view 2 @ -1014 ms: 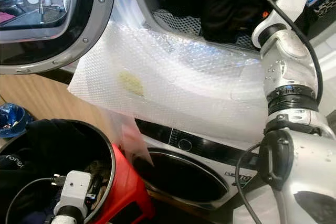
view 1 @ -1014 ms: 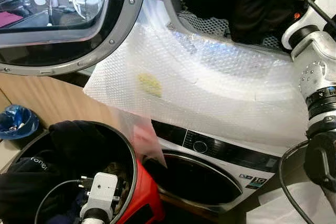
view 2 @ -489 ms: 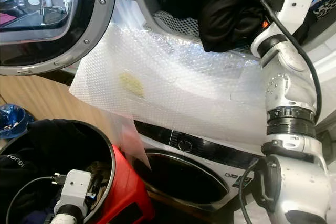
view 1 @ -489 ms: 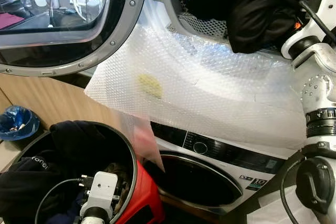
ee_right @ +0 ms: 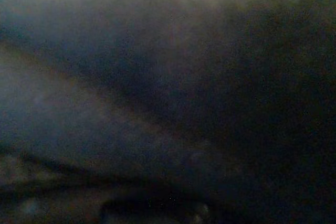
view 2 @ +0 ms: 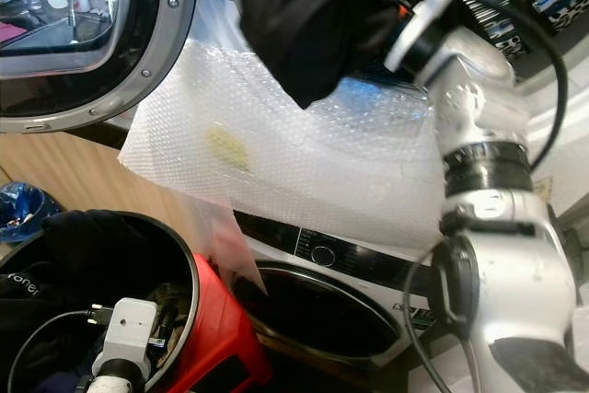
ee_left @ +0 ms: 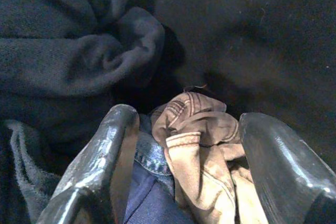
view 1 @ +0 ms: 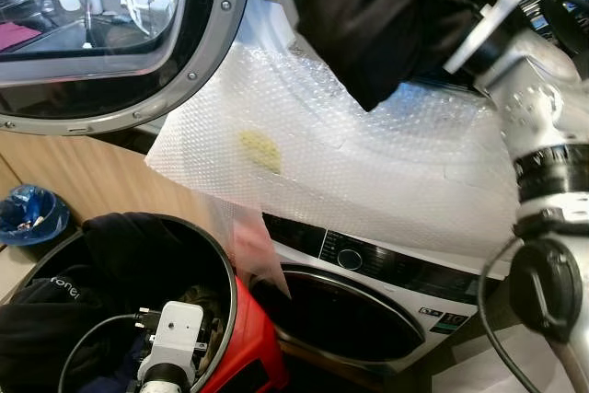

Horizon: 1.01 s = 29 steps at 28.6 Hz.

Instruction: Clothes washing

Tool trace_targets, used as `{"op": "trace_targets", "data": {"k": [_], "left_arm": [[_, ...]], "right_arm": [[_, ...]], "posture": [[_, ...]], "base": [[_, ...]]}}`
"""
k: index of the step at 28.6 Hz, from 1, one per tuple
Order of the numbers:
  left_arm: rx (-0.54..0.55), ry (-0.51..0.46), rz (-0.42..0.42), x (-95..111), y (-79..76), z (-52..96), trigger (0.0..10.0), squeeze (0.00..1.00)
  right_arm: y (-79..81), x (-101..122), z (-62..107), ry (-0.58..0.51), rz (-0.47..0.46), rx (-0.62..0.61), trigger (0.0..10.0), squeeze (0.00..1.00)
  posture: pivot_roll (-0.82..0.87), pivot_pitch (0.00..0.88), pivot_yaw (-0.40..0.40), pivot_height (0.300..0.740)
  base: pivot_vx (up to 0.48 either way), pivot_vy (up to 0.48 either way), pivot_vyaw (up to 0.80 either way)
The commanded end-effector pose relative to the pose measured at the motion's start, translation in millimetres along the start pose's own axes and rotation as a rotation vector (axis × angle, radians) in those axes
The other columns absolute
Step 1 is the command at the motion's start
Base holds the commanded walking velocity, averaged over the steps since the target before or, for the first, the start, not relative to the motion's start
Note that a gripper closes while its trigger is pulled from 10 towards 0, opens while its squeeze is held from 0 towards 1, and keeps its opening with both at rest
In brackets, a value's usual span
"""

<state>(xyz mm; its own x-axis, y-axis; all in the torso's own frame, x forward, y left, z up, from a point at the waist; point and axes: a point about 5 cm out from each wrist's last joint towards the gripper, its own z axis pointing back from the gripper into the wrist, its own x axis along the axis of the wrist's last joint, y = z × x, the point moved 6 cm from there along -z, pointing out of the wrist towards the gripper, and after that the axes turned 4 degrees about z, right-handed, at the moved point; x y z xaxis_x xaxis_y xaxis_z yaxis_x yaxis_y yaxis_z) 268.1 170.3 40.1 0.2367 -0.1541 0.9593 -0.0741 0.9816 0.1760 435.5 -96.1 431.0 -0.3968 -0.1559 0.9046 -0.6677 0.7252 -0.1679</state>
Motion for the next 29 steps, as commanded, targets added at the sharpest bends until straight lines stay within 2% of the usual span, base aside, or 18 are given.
{"op": "trace_targets", "data": {"k": [1,2,3,4,7,10,13,15,18,19,21,23,24,26,28,29], "left_arm": [[-0.028,0.163,-0.003,-43,-11.1,11.6,10.0,0.00],[-0.028,0.163,-0.003,-43,-11.1,11.6,10.0,0.00],[-0.022,0.158,0.002,-42,-11.1,11.5,10.0,0.00],[-0.021,0.150,0.004,-41,-11.7,11.3,10.0,0.00],[-0.023,0.149,0.001,-40,-12.0,11.1,10.0,0.00],[-0.021,0.146,0.002,-40,-11.9,10.5,10.0,0.00],[-0.026,0.143,0.006,-39,-12.4,9.7,10.0,0.00],[-0.030,0.143,0.005,-39,-13.1,9.5,10.0,0.00],[-0.039,0.142,0.002,-38,-14.1,8.6,10.0,0.00],[-0.040,0.141,0.002,-38,-13.9,8.5,10.0,0.00],[-0.039,0.139,0.002,-38,-13.6,8.3,10.0,0.00],[-0.038,0.137,0.003,-37,-13.5,8.2,10.0,0.00],[-0.040,0.135,0.002,-36,-13.8,8.2,10.0,0.00],[-0.037,0.133,0.003,-36,-13.2,8.3,10.0,0.00],[-0.035,0.134,0.003,-36,-13.0,8.9,10.0,0.00],[-0.034,0.134,0.003,-36,-13.0,9.0,10.0,0.00]], "right_arm": [[-80.5,31,26.5,0.039,0.128,-0.702,10.0,0.00],[-80.5,31,26.5,0.039,0.128,-0.702,10.0,0.00],[-93.6,31,39.9,0.050,0.117,-0.797,10.0,0.00],[-100.6,32,48.3,0.043,0.107,-0.820,10.0,0.00],[-99.7,33,48.1,0.013,0.108,-0.798,10.0,0.00],[-99.4,24,49.0,0.029,0.089,-0.783,10.0,0.00],[-111.4,15,65.5,0.044,0.079,-0.854,10.0,0.00],[-111.4,6,66.8,0.076,0.075,-0.843,10.0,0.00],[-84.2,-17,41.4,0.142,0.035,-0.621,10.0,0.00],[-75.8,-18,33.6,0.144,0.049,-0.564,10.0,0.00],[-59.6,-9,18.6,0.077,-0.012,-0.456,10.0,0.00],[-34.9,-4,3.2,0.054,-0.046,-0.274,10.0,0.00],[-15.3,-6,-4.4,0.067,-0.054,-0.130,10.0,0.00],[-6.6,1,-8.8,0.038,-0.027,-0.073,10.0,0.00],[-32.2,9,-4.0,0.014,-0.045,-0.290,10.0,0.00],[-39.1,11,-1.5,0.010,-0.052,-0.349,10.0,0.00]], "posture": [[0.04,0.185,-0.094,0.740],[0.04,0.185,-0.094,0.740],[0.04,0.185,-0.100,0.740],[0.05,0.182,-0.103,0.740],[0.04,0.182,-0.097,0.740],[0.04,0.180,-0.097,0.740],[0.03,0.175,-0.091,0.740],[0.03,0.175,-0.091,0.740],[0.03,0.176,-0.089,0.740],[0.03,0.175,-0.087,0.740],[0.04,0.173,-0.089,0.740],[0.04,0.175,-0.090,0.740],[0.04,0.173,-0.091,0.740],[0.04,0.174,-0.091,0.740],[0.04,0.176,-0.091,0.740],[0.04,0.176,-0.091,0.740]], "base": [[0.000,0.000,0.00],[0.000,0.000,0.00],[0.000,0.000,0.00],[0.000,0.000,0.00],[0.000,0.000,0.00],[0.000,0.000,0.00],[0.000,0.000,0.00],[0.000,0.000,0.00],[0.000,0.000,0.00],[0.000,0.000,0.00],[0.000,0.000,0.00],[0.000,0.000,0.00],[0.000,0.000,0.00],[0.000,0.000,0.00],[0.000,0.000,0.00],[0.000,0.000,0.00]]}}
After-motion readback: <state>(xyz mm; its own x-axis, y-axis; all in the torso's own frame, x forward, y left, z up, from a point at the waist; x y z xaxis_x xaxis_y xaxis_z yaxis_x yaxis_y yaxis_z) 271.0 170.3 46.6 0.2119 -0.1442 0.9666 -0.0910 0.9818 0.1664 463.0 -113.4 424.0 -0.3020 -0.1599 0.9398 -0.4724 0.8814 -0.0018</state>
